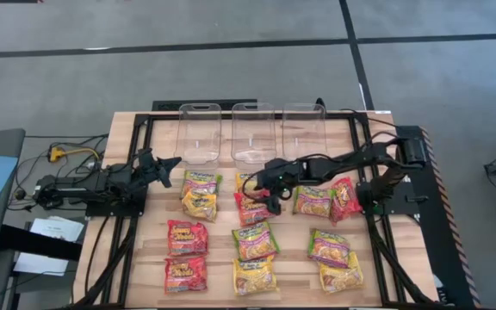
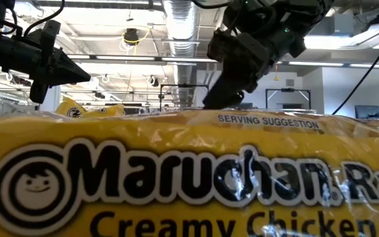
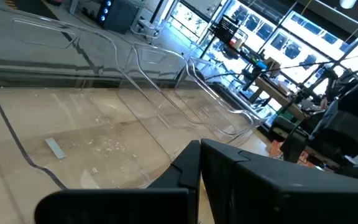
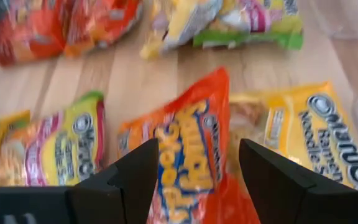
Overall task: Sort Maruchan noodles
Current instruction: Put the orange noodle pack into the middle transparent bin
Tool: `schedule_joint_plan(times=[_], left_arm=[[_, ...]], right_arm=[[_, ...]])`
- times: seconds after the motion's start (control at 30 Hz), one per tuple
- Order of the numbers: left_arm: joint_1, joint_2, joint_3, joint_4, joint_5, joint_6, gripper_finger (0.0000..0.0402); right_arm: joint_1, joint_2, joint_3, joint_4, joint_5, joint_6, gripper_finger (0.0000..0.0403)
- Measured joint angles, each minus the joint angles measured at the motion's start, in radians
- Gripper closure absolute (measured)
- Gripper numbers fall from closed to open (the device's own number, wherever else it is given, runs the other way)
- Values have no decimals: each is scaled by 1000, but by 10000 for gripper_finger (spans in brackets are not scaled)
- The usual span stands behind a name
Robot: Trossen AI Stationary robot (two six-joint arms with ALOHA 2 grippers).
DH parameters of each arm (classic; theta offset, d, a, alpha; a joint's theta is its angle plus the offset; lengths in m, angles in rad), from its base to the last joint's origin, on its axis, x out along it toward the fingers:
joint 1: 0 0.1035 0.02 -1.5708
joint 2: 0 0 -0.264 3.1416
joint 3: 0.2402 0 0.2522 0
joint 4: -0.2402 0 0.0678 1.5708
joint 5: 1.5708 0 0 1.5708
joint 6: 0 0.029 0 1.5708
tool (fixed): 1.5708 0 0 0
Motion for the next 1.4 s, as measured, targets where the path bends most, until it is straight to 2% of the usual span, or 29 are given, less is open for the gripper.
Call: schedule_joint_plan(times=[0.27, 0.6, 0.83, 0.97, 1.27, 1.4], left_arm=[[0, 0, 0, -1, 0, 0, 401], [0, 0, 0, -1, 0, 22, 401], [0, 11, 0, -2, -5, 22, 401], [0, 15, 0, -2, -5, 21, 401], [0, 14, 0, -2, -5, 20, 401], [0, 14, 0, -2, -5, 19, 401]], right_arm=[[-4, 2, 0, -36, 33, -34, 154], [5, 89, 25, -54, 37, -50, 154], [5, 117, 85, -171, 34, -48, 162], [5, 116, 104, -194, 34, -48, 207], [5, 114, 121, -234, 28, -24, 381], [6, 114, 121, -244, 27, -11, 384]])
